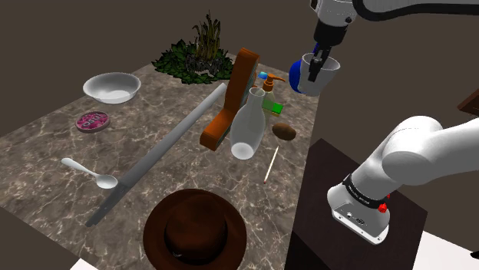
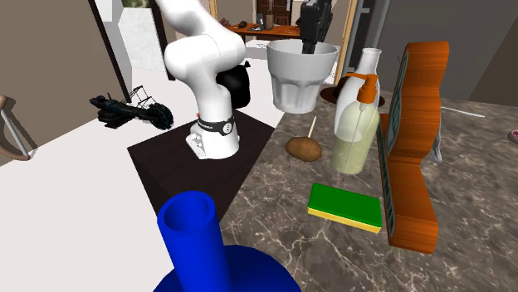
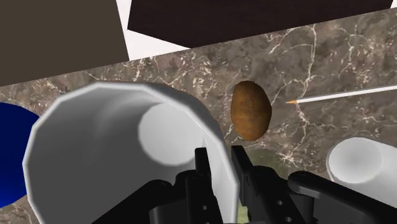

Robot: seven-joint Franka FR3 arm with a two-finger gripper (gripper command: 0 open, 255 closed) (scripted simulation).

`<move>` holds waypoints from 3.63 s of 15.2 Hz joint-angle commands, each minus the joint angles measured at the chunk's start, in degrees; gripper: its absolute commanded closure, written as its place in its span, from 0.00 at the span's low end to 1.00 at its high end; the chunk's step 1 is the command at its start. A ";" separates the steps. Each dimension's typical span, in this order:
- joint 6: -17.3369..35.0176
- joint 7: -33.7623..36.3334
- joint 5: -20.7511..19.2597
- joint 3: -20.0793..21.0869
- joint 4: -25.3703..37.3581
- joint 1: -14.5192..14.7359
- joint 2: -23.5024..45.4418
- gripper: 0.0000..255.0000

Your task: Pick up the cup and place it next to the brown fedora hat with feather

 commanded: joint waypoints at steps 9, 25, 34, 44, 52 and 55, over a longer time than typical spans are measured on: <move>-6.02 12.83 9.71 11.87 -0.83 6.49 -5.42 1.00; -9.48 33.57 22.67 31.54 9.17 11.24 0.00 1.00; -2.89 33.87 24.42 33.86 2.63 11.82 -0.08 1.00; 4.91 34.44 26.39 37.20 -3.68 12.01 1.28 1.00; 11.70 35.15 27.83 40.51 -7.96 11.61 3.68 1.00; 14.40 35.49 28.28 41.92 -9.38 11.27 4.92 1.00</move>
